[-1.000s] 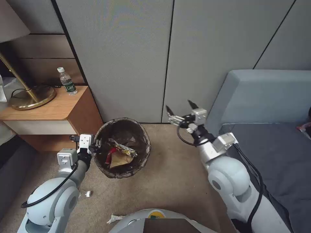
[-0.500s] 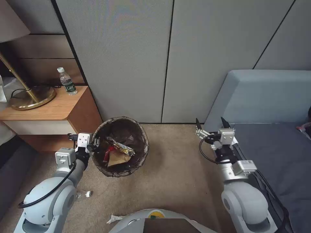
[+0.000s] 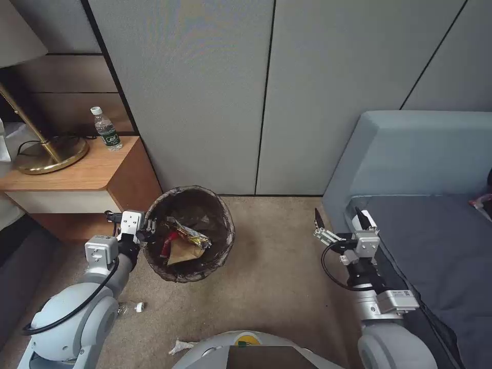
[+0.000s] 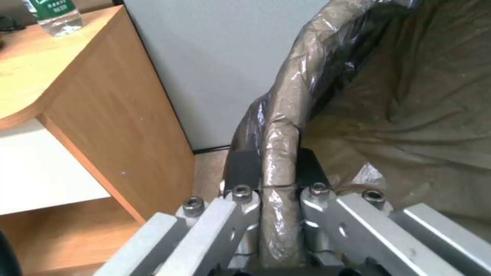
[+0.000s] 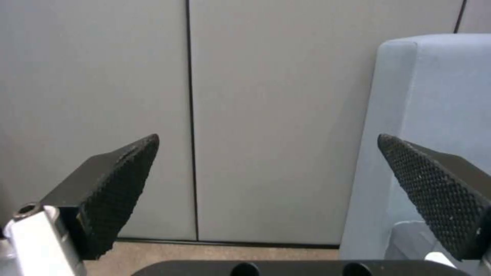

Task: Pick up the trash bin, then pick up the garbage from the floor and place it into the trash bin.

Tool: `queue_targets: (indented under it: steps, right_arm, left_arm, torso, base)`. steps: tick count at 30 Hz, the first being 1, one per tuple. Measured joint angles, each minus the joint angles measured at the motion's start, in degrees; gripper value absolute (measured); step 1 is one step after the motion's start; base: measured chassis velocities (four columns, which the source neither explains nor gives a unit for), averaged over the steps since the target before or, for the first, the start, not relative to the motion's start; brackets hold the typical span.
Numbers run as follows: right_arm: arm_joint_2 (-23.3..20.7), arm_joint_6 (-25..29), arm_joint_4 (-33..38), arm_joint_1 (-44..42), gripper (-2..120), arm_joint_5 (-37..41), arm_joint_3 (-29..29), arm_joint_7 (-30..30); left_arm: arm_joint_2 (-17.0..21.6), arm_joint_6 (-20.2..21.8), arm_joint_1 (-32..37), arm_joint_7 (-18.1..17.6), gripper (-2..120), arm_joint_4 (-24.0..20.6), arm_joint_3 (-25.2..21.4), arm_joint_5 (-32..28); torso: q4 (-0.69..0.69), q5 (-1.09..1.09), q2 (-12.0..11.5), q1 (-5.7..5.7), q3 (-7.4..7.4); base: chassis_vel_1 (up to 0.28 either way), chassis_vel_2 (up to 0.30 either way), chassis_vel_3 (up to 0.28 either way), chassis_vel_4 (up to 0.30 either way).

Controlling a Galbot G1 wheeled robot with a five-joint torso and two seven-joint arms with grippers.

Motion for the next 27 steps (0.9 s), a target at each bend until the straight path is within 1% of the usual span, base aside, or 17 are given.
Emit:
queue_targets:
  steps: [17, 27]
  right_arm:
    - [0.6, -0.9, 0.5, 0.4, 100, -0.4, -1.3, 1.0]
    - [0.5, -2.2, 0.7, 0.8, 100, -0.2, -1.9, 1.8]
  left_arm:
    - [-0.1, 0.2, 0.2, 0.8, 3, 0.0, 0.3, 0.2]
    - [-0.1, 0.2, 0.5, 1.3, 2, 0.0, 0.0, 0.5]
  torso:
    - [0.0, 0.0, 0.0, 0.0, 0.01]
    - [0.0, 0.0, 0.0, 0.0, 0.01]
  base:
    - [0.0, 0.0, 0.0, 0.0]
    - [0.033, 0.037, 0.032, 0.032]
